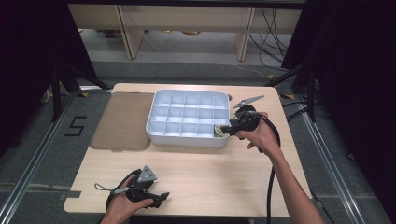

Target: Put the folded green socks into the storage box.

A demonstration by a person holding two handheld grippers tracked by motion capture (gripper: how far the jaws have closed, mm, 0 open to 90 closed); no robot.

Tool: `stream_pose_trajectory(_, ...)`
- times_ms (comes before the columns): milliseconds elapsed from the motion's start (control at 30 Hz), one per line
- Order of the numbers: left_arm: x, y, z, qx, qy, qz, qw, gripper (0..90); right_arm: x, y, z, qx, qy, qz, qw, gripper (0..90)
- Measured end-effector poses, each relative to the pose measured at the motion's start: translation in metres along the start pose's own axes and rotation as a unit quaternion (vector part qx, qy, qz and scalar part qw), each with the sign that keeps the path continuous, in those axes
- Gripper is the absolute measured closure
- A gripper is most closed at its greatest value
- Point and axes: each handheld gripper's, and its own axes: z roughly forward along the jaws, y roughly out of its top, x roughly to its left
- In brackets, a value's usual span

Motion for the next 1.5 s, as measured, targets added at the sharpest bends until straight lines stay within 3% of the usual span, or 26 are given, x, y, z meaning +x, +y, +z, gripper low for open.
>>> stream_pose_trajectory(133,0.000,0.000,0.000,-0.001,0.000,-0.001,1.0000,19.8,0.002,-0.007,-0.003,-0.014,0.004,0.000,0.9999,43.6)
stream_pose_trajectory(167,-0.001,0.000,-0.001,0.000,-0.004,-0.005,1.0000,19.8,0.004,-0.009,-0.003,-0.017,0.013,0.015,0.9997,43.2)
stream_pose_trajectory(233,-0.001,0.000,0.000,-0.001,-0.003,-0.015,0.9999,19.8,0.007,-0.012,-0.004,-0.022,0.012,0.024,0.9994,42.8)
stream_pose_trajectory(300,-0.001,0.000,-0.001,0.000,-0.002,-0.009,1.0000,19.8,0.008,-0.016,-0.004,-0.026,0.017,0.024,0.9992,42.0)
stream_pose_trajectory(333,0.000,0.000,0.000,-0.002,0.002,-0.008,1.0000,19.8,0.007,-0.018,-0.005,-0.023,0.011,0.013,0.9996,41.9)
stream_pose_trajectory(367,0.001,0.000,0.000,-0.002,0.004,-0.005,1.0000,19.8,0.010,-0.019,-0.005,-0.031,0.018,0.028,0.9989,41.6)
stream_pose_trajectory(400,0.000,0.000,-0.001,-0.002,-0.001,-0.010,0.9999,19.8,0.010,-0.020,-0.007,-0.022,0.019,0.023,0.9993,41.3)
stream_pose_trajectory(433,0.000,0.000,-0.001,-0.001,-0.002,-0.011,0.9999,19.8,0.010,-0.022,-0.005,-0.037,0.020,0.024,0.9988,41.2)
stream_pose_trajectory(533,0.000,0.000,-0.001,-0.001,-0.001,-0.011,0.9999,19.8,0.010,-0.026,-0.006,-0.035,0.025,0.017,0.9989,40.1)
stream_pose_trajectory(567,0.000,0.000,-0.001,-0.001,-0.001,-0.011,0.9999,19.8,0.013,-0.028,-0.008,-0.032,0.025,0.031,0.9987,40.0)
stream_pose_trajectory(600,0.000,0.000,-0.001,-0.001,-0.001,-0.011,0.9999,19.8,0.011,-0.030,-0.007,-0.044,0.025,0.020,0.9985,40.0)
stream_pose_trajectory(633,0.000,0.000,-0.001,-0.001,-0.001,-0.011,0.9999,19.8,0.011,-0.031,-0.008,-0.032,0.023,0.019,0.9990,39.9)
stream_pose_trajectory(867,0.003,0.000,0.000,0.000,0.005,0.002,1.0000,19.8,0.016,-0.041,-0.010,-0.036,0.032,0.028,0.9985,39.5)
stream_pose_trajectory(900,0.003,0.000,0.000,-0.001,0.005,0.000,1.0000,19.8,0.018,-0.042,-0.009,-0.048,0.032,0.035,0.9977,39.5)
stream_pose_trajectory(933,0.001,-0.001,0.001,-0.001,0.002,-0.019,0.9998,19.8,0.015,-0.043,-0.010,-0.046,0.027,0.016,0.9984,39.5)
stream_pose_trajectory(967,0.001,-0.001,0.000,-0.002,-0.002,-0.018,0.9998,19.8,0.018,-0.044,-0.012,-0.038,0.037,0.038,0.9979,39.4)
stream_pose_trajectory(1000,0.001,-0.001,0.000,-0.002,-0.001,-0.016,0.9999,19.8,0.017,-0.045,-0.012,-0.044,0.031,0.025,0.9982,39.2)
stream_pose_trajectory(1033,0.002,-0.001,-0.001,-0.002,0.000,-0.008,1.0000,19.8,0.019,-0.047,-0.011,-0.048,0.041,0.035,0.9974,39.0)
stream_pose_trajectory(1067,0.001,-0.001,0.000,-0.004,0.003,-0.012,0.9999,19.8,0.018,-0.048,-0.012,-0.049,0.034,0.027,0.9979,38.6)
stream_pose_trajectory(1133,0.003,0.000,-0.001,-0.002,0.007,0.001,1.0000,19.8,0.018,-0.051,-0.010,-0.050,0.041,0.031,0.9974,37.3)
stream_pose_trajectory(1200,0.003,0.000,-0.001,0.000,0.008,0.000,1.0000,19.8,0.017,-0.053,-0.011,-0.054,0.032,0.028,0.9976,37.0)
stream_pose_trajectory(1300,0.001,-0.001,-0.001,-0.002,0.002,-0.016,0.9999,19.8,0.018,-0.056,-0.009,-0.058,0.045,0.030,0.9968,36.2)
stream_pose_trajectory(1333,0.001,-0.001,-0.001,-0.002,0.001,-0.011,0.9999,19.8,0.019,-0.057,-0.009,-0.054,0.043,0.037,0.9969,36.1)
stream_pose_trajectory(1367,0.001,-0.001,0.000,-0.002,0.001,-0.010,0.9999,19.8,0.019,-0.057,-0.010,-0.056,0.034,0.028,0.9975,36.0)
stream_pose_trajectory(1467,0.002,-0.001,0.000,-0.003,0.001,-0.011,0.9999,19.8,0.022,-0.059,-0.008,-0.058,0.048,0.028,0.9967,34.5)
stream_pose_trajectory(1500,0.002,-0.001,0.000,-0.003,0.001,-0.011,0.9999,19.8,0.024,-0.060,-0.010,-0.051,0.037,0.031,0.9975,33.4)
